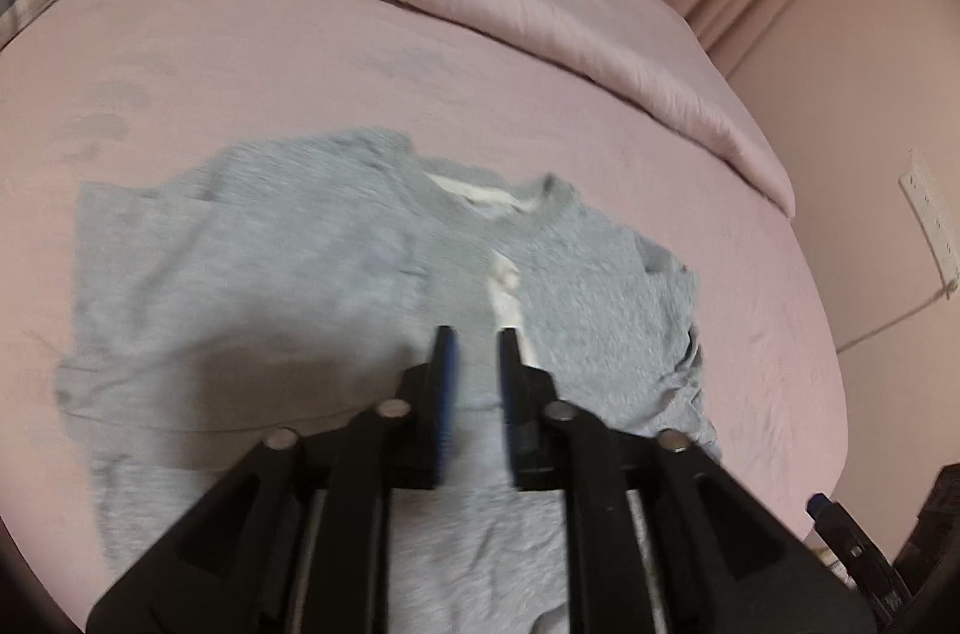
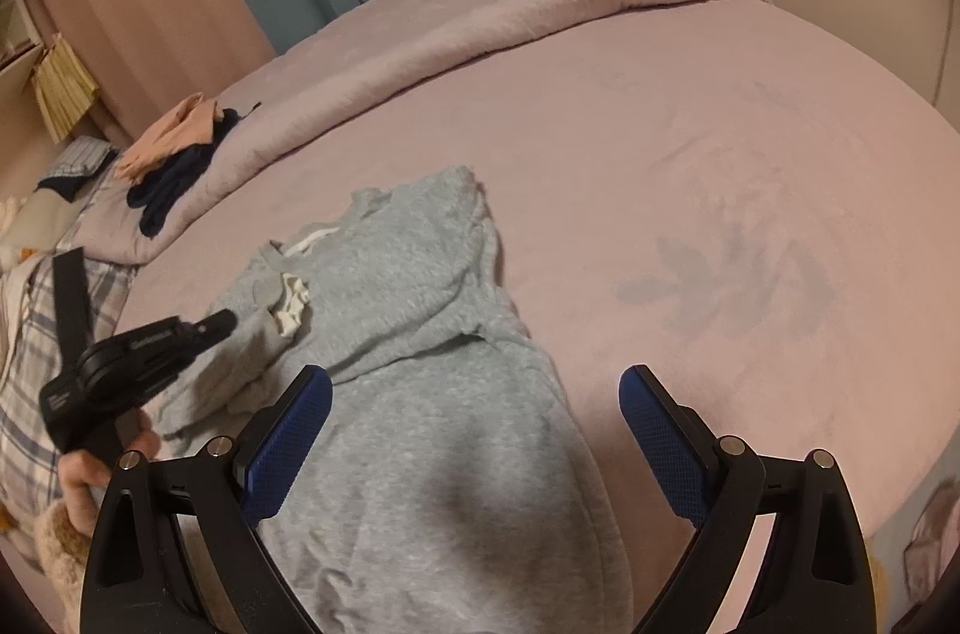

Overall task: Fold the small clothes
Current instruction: 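Open the left gripper and withdraw while the right gripper reaches for the cuff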

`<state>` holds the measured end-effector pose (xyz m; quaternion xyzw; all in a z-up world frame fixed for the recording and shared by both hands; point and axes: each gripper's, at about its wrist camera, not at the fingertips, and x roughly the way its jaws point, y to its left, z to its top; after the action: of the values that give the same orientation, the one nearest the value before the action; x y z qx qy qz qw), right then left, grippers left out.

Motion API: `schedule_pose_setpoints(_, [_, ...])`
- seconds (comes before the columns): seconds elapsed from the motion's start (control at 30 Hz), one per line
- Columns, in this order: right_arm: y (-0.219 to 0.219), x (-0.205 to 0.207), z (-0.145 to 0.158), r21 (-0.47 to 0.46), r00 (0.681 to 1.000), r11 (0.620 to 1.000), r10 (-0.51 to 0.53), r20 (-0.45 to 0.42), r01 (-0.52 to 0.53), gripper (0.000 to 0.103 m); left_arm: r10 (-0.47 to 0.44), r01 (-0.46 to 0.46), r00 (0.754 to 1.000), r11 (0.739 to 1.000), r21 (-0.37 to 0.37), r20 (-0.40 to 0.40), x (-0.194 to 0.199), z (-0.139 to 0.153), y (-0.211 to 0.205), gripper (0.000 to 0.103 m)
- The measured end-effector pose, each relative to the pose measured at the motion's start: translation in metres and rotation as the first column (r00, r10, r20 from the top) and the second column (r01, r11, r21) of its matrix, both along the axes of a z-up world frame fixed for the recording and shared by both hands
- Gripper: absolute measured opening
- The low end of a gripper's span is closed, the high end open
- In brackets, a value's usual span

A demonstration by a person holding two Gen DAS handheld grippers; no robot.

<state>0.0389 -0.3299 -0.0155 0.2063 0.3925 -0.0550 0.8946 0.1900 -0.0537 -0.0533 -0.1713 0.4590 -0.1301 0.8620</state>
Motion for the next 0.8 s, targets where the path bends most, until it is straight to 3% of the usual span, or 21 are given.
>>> schedule_pose_setpoints(0.07, [0.003,0.009,0.003,0.02,0.999,0.999,0.04,-0.001,-0.04,0.096,0.06,-0.06,0.998,0.998,-0.005,0.023,-0.006,0.014,0.028,0.058])
schedule_pose_setpoints(0.13, [0.009,0.019,0.006,0.038,0.996,0.995,0.091,0.002,-0.091,0.096,0.113,-0.113,0.992,0.994,0.004,0.049,-0.012,0.023,0.05,0.069])
schedule_pose_setpoints(0.27, [0.03,0.057,0.012,0.111,0.973,0.967,0.232,-0.009,-0.23,0.096,0.22,-0.224,0.972,0.974,0.042,0.082,-0.024,0.034,0.097,0.078])
schedule_pose_setpoints(0.43, [0.07,0.117,-0.002,0.184,0.935,0.927,0.345,-0.082,-0.326,0.096,0.32,-0.32,0.947,0.947,0.038,-0.006,-0.027,0.01,0.144,0.079])
schedule_pose_setpoints(0.6, [0.109,0.171,-0.038,0.206,0.901,0.91,0.397,-0.178,-0.36,0.096,0.364,-0.358,0.928,0.931,0.072,-0.079,-0.029,-0.022,0.167,0.078])
schedule_pose_setpoints(0.7, [0.121,0.189,-0.061,0.218,0.888,0.917,0.383,-0.252,-0.334,0.083,0.36,-0.354,0.924,0.933,0.067,-0.131,-0.031,-0.039,0.176,0.077])
schedule_pose_setpoints(0.8, [0.13,0.197,-0.08,0.246,0.877,0.918,0.377,-0.297,-0.312,0.081,0.351,-0.345,0.922,0.936,0.06,-0.162,-0.03,-0.049,0.177,0.077])
